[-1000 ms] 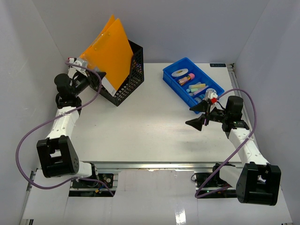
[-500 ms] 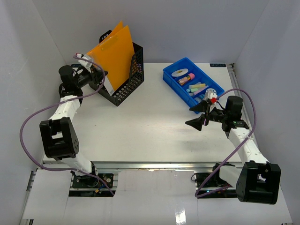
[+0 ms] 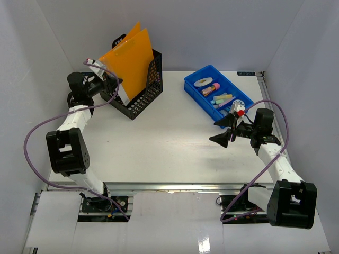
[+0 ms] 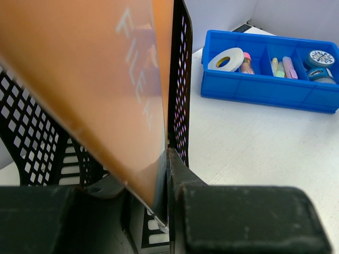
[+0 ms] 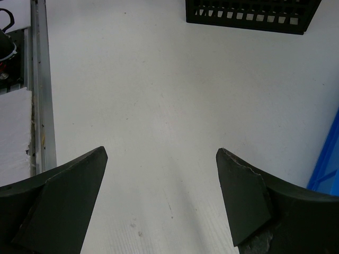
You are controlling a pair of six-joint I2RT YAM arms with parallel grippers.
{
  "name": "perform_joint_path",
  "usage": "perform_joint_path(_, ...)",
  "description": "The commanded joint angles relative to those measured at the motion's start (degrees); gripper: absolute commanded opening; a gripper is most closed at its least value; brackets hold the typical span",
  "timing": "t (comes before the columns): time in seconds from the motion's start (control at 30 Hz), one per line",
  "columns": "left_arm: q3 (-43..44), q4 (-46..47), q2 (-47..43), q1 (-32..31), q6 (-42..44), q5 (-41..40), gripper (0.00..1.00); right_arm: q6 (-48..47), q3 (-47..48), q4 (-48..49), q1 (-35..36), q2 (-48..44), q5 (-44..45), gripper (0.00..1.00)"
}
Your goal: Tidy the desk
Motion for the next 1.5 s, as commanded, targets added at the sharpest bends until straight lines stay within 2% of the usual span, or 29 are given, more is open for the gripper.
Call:
perform_joint_path(0.0,3.0,5.1,0.6,-0.2,-3.4,3.3,0.00,-0.9,0.0,-0.4,-0.2,0.3,-0.3,0.90)
perform_joint_path(0.13,1.1,7.9,0.8,-0.4,-4.5,2.3,0.00,-0.9,0.1,-0.5,-0.2,0.2,-0.4,0.90)
perform_joint_path(0.43,-3.3,7.9,0.8,-1.0,-3.8,2.6,0.00,-0.9,0.2,-0.6,-0.2,0.1,-0.3,0.90)
perform_joint_path(0.87,-6.3,-1.7,-2.2,-1.9,5.9,-2.3,0.01,-1.1,0.3,-1.0,-0.4,-0.4,-0.5,0.90)
perform_joint_path(1.13,-5.4,-5.3,-3.7,-1.9,8.2,-3.5,0.00,-1.0,0.3,-1.2,-0.7,-0.9,-0.9,0.90)
perform_joint_path(1.47,-8.1,-3.7,-6.3,-1.9,8.3,-1.9,0.00,-0.9,0.4,-1.1,-0.8,-1.1,-1.4,0.90)
